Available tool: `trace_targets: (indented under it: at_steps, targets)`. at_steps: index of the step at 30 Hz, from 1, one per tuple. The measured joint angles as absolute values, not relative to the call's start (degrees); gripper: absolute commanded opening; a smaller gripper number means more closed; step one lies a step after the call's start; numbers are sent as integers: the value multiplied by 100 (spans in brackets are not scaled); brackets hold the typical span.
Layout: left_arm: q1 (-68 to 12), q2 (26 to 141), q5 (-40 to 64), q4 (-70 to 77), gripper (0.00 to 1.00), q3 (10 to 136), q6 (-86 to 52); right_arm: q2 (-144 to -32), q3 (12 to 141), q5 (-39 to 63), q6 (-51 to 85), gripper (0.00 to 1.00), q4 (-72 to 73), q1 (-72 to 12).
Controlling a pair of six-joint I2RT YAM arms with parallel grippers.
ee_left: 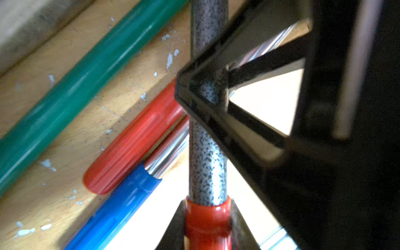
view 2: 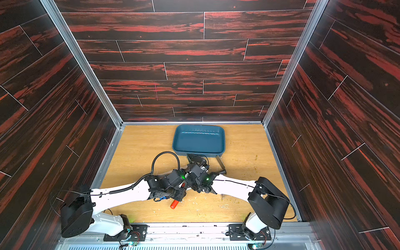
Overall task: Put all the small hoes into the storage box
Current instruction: Pick up the hoe from the center of the board.
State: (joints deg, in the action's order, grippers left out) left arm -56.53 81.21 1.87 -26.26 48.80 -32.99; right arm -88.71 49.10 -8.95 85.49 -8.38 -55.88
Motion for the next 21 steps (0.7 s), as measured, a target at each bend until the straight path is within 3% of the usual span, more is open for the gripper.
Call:
trace_targets:
  at_steps: [15, 21]
  targets:
    - [-5655, 7568, -180, -2895, 0, 4864, -3000, -8659, 4987, -1044, 8128, 43, -1031, -5601]
    - [-5655, 7509, -327, -2956, 0, 4864, -2781, -8418, 4987, -1275, 7793, 53, -1334, -5599]
